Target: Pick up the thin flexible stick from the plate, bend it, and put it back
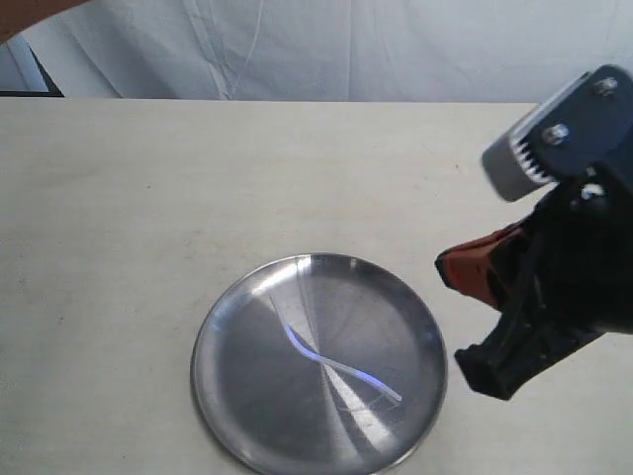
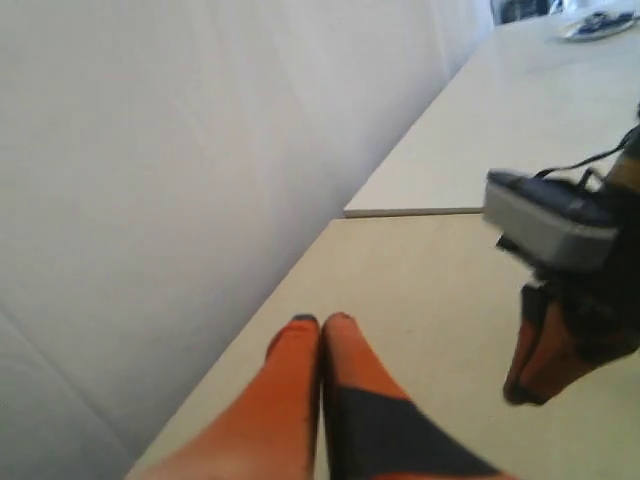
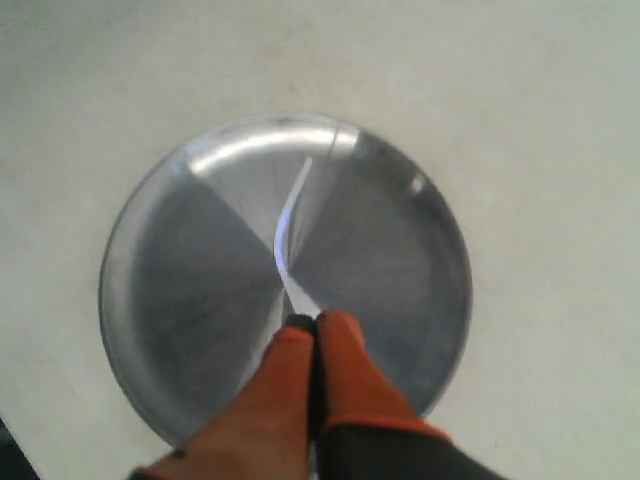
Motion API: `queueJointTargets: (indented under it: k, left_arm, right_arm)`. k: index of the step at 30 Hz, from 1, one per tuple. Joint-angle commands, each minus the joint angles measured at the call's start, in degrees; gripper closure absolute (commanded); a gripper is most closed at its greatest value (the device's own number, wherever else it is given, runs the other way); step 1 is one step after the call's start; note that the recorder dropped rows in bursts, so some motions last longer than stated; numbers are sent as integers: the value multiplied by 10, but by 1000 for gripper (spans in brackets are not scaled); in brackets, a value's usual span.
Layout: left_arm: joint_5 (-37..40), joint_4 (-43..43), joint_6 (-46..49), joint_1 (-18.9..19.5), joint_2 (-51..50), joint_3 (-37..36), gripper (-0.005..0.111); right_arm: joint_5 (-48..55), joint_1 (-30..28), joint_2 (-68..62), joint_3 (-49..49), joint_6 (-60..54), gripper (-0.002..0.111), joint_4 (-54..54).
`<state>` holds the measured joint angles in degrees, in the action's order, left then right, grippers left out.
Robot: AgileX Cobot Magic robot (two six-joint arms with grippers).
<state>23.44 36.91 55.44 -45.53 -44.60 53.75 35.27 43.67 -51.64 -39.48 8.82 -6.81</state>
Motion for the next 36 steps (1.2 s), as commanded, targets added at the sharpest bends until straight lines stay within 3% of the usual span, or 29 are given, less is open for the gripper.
queueJointTargets:
  k: [1,16,17,20,22,26,31,36]
  left_arm:
    - [-11,-58,-14,-3,2,2,107]
    - [-8,-57,-14,-3,2,2,107]
    - [-8,-57,-14,-3,2,2,107]
    - [-8,-57,-14,-3,2,2,107]
    - [-8,-57,-14,-3,2,2,107]
    - [-8,-57,-14,-3,2,2,107]
    - [-8,-57,-14,-3,2,2,107]
    - [-6,-59,-14,-3,2,2,107]
  right_arm:
    - [-22,-4,63,-2,4,109,-2]
    - [-16,-4,128,-2,2,109,8]
    - [-19,-17,146,0,2,109,-10]
    - [-67,-132,218,55,2,109,-8]
    - [-106,-228,281,126,2,109,-8]
    - [-171,-359,439,261,2,109,-8]
    - [-185,-418,516,349,2,109,-4]
    - [-152,-424,516,370,2,109,-4]
